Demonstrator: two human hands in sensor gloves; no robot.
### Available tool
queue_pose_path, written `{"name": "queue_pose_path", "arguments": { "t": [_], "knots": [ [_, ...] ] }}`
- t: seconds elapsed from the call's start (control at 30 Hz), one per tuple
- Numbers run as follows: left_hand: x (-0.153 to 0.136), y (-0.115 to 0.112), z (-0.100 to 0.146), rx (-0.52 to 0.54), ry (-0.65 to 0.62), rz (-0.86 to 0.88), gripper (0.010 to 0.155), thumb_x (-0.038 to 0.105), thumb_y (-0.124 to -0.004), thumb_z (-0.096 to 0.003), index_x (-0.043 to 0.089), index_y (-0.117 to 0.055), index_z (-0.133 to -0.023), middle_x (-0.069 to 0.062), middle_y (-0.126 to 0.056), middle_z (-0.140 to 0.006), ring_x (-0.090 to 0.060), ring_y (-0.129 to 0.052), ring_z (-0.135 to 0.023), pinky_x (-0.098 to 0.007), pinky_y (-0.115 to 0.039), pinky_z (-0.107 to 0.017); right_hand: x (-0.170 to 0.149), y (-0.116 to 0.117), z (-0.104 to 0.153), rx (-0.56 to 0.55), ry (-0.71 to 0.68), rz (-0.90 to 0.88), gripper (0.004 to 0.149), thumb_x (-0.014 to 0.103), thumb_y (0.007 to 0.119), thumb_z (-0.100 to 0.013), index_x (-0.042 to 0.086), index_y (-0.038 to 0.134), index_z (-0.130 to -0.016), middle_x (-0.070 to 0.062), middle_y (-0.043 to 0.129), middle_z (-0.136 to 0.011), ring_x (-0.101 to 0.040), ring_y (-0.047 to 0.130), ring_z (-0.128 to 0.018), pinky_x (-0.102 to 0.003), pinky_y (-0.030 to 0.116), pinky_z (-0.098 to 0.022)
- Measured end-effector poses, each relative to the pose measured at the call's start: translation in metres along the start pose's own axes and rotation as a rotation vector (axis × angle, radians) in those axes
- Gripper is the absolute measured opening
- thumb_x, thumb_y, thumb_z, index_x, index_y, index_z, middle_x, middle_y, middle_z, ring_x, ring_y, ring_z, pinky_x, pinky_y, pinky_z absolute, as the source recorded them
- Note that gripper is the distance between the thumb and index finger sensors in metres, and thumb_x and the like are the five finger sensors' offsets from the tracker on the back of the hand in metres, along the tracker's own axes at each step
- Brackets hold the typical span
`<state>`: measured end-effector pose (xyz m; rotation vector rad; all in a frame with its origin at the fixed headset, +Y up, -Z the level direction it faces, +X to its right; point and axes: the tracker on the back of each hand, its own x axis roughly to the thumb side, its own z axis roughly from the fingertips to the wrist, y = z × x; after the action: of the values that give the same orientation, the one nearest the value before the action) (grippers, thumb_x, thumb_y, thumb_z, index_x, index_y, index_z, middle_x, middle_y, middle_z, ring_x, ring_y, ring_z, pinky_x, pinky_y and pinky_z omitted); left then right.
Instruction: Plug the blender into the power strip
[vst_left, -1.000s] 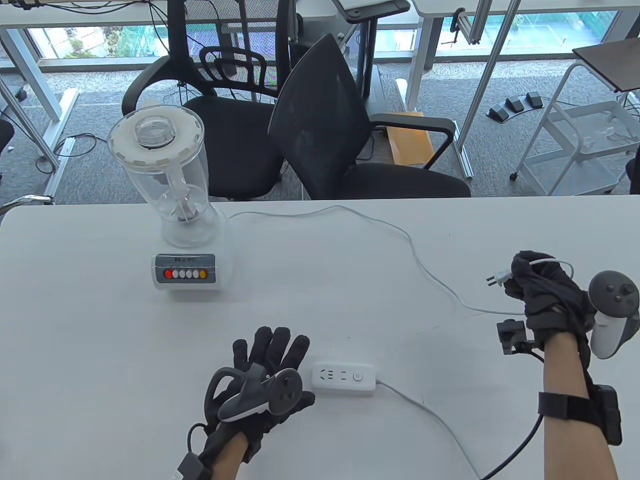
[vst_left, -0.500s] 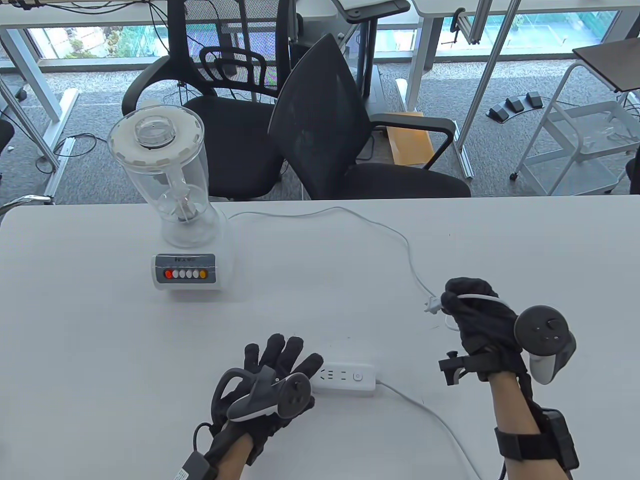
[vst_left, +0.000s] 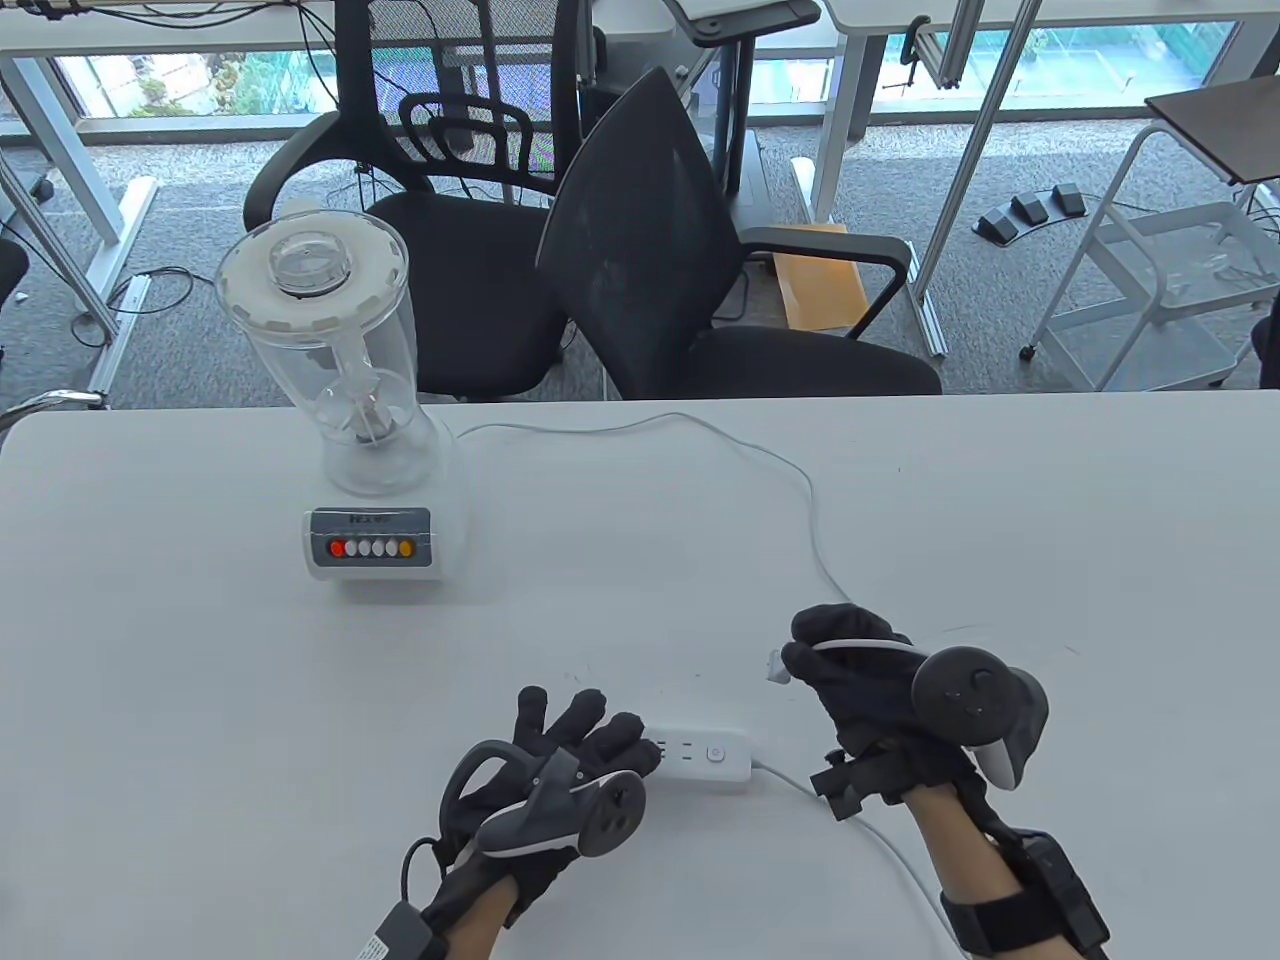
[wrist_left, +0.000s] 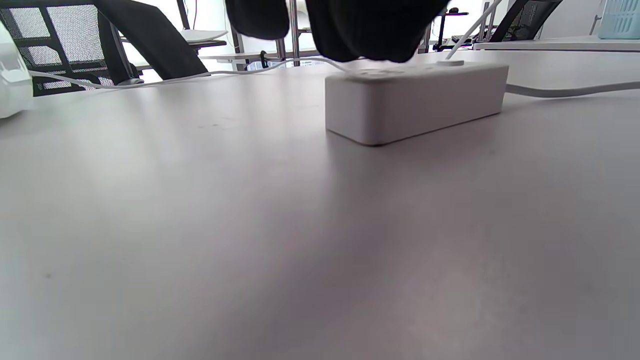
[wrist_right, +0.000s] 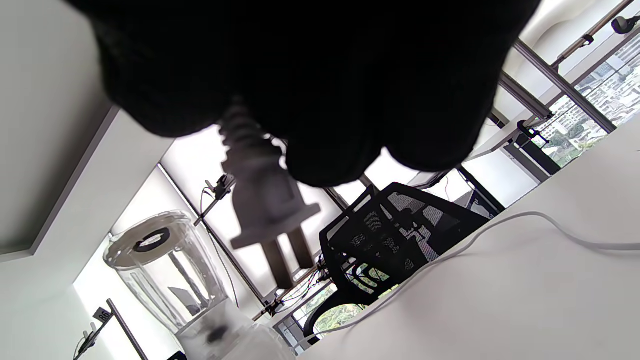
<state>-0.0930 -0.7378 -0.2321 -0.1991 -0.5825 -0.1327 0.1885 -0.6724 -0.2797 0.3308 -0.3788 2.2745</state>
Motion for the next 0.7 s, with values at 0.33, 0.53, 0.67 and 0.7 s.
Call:
{"name": "queue_pose_path", "arguments": {
  "t": [0.33,0.53,0.67,0.7],
  "knots": [
    [0.0,-0.001,-0.006,-0.096,-0.018,-0.021,0.058,0.03,-0.07,-0.0524,0.044,-0.056,-0.107,0.015,-0.054,-0.122,-0.029,-0.058,-0.118,-0.071,-0.045,-0.077,0.015,0.055,0.016,0.086,-0.092,0.153,0.038,0.042,0.085,-0.039,0.027,0.086,-0.073,0.004,0.092,-0.069,-0.015,0.107,-0.051,-0.04,0.095,-0.039],
    [-0.001,-0.001,-0.008,-0.108,-0.022,-0.007,0.057,0.03,-0.07,-0.0525,0.044,-0.057,-0.107,0.014,-0.053,-0.122,-0.029,-0.06,-0.117,-0.07,-0.047,-0.077,0.021,0.08,0.023,0.146,-0.152,0.235,0.038,0.044,0.083,-0.04,0.027,0.086,-0.074,0.005,0.094,-0.069,-0.016,0.109,-0.049,-0.039,0.096,-0.034],
    [-0.001,-0.002,-0.008,-0.109,-0.026,0.011,0.057,0.03,-0.07,-0.0526,0.043,-0.057,-0.107,0.013,-0.053,-0.122,-0.03,-0.06,-0.117,-0.07,-0.047,-0.077,0.019,0.087,0.025,0.136,-0.176,0.288,0.038,0.045,0.083,-0.04,0.027,0.085,-0.074,0.005,0.094,-0.068,-0.015,0.109,-0.048,-0.037,0.096,-0.033],
    [-0.001,-0.002,-0.008,-0.11,-0.026,0.012,0.057,0.03,-0.07,-0.0527,0.043,-0.057,-0.107,0.013,-0.054,-0.121,-0.03,-0.06,-0.117,-0.07,-0.047,-0.077,0.019,0.088,0.026,0.12,-0.17,0.275,0.038,0.045,0.083,-0.04,0.027,0.085,-0.074,0.005,0.094,-0.068,-0.015,0.109,-0.047,-0.037,0.096,-0.033]
  ]
}}
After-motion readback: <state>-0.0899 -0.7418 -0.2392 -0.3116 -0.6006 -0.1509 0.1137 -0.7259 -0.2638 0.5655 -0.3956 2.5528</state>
